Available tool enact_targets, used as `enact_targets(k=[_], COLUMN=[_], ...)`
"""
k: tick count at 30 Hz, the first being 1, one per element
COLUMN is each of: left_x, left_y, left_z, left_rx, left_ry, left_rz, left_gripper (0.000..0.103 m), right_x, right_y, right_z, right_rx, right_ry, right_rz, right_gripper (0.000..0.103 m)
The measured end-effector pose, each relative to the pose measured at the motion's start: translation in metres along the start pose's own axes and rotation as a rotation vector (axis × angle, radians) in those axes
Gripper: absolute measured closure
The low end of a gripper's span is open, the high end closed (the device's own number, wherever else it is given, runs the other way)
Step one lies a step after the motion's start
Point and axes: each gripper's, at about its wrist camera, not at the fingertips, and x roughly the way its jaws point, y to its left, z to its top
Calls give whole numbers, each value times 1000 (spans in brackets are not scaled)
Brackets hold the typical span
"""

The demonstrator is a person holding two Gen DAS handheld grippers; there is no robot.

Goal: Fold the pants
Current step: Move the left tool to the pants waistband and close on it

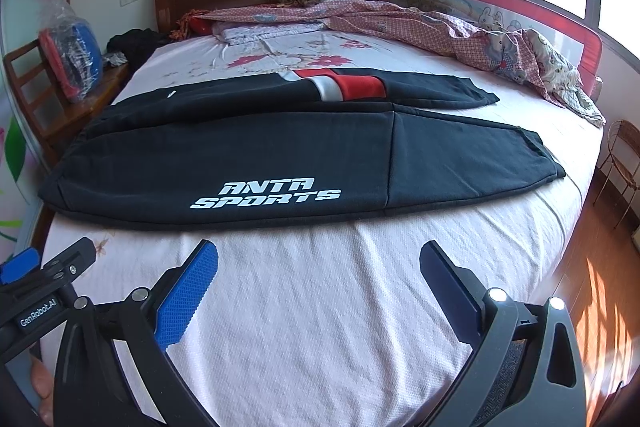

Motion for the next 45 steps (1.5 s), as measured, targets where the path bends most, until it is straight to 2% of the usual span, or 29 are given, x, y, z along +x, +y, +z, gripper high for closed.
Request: enact_targets(k=[10,17,19,21,24,27,29,32,33,35,37,41,45], left_x=[1,12,16,22,38,55,70,87,92,103,111,122,118], left_y=[-1,0,4,14,44,91,130,173,180,189,190,184,187], left_z=[-1,-2,0,6,19,35,43,45,44,41,37,33,39], left_rx=[5,3,6,-13,-103,-299,-509,-768,-808,-891,-959,-1023,-1037], left_ry=[6,40,58,85,148,183,221,216,216,210,231,259,231], left_rz=[0,-5,-23,-83,-276,-413,-514,-618,-615,-658,-657,-665,-665], left_gripper=[2,2,2,2,2,2,2,2,2,2,2,2,2], right_x=[1,11,16,20,26,32,35,35,36,35,34,34,34], right_y=[0,-2,-5,-10,-23,-32,-32,-27,-25,-20,-16,-15,-14], right_z=[0,-2,-2,-2,-2,-2,-3,-3,-3,-3,-2,-2,-3], right_rx=[2,6,13,35,85,117,125,107,98,80,65,64,64], right_ry=[5,42,55,70,95,113,123,125,125,126,126,128,136], right_rz=[2,1,6,13,22,15,14,16,20,25,27,25,22], right_gripper=[3,3,3,3,3,3,3,3,3,3,3,3,3])
